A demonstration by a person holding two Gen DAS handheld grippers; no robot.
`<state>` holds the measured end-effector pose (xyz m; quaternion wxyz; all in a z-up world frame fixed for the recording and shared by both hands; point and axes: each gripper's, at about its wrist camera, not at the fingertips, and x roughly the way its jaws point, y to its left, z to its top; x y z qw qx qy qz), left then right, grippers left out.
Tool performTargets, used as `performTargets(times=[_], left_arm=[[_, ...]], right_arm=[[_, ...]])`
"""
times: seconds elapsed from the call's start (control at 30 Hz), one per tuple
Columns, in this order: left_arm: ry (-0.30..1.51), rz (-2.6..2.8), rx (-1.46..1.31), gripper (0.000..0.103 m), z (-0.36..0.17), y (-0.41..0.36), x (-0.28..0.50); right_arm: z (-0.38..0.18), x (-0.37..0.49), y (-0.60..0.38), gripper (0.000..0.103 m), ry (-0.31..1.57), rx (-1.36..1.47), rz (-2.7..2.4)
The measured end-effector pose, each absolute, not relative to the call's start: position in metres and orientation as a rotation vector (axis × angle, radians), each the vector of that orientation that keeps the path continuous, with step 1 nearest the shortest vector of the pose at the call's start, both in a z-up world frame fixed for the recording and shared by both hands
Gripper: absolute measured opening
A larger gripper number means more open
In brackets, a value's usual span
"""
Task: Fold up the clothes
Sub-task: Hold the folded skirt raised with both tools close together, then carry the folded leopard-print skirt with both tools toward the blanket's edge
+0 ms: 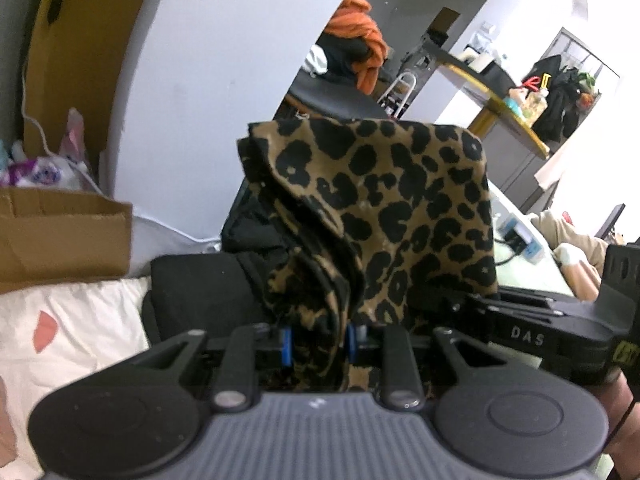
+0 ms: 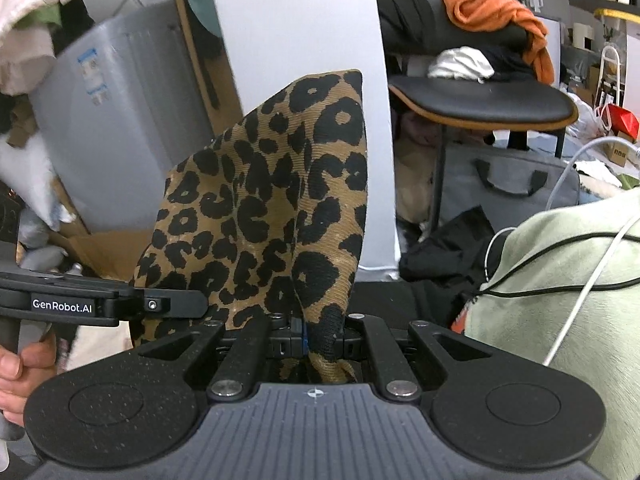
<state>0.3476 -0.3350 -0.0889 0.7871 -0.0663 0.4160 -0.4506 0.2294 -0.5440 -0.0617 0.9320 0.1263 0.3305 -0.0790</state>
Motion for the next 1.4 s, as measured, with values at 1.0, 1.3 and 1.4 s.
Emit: performTargets(times=[1.0,1.3,1.4], left_arm=[[1.087,-0.918,-0.195,0.026,-0.320,-0.398,0.484],[1.120,-0.893,-0.195,0.025,-0.356,-0.404,0.516],[1.119,-0.895,-0.196,0.025,-0.364,-0.403,0.522]], right_arm=[[-0.309,0.385,-0.640,0.007,0.871,0.369,-0.217],[-0.357,0.416,-0.647,0.007,0.877,0.371,-0.234],[-0.361,0.421,-0.649,0.007,0.871,0.391,-0.248]])
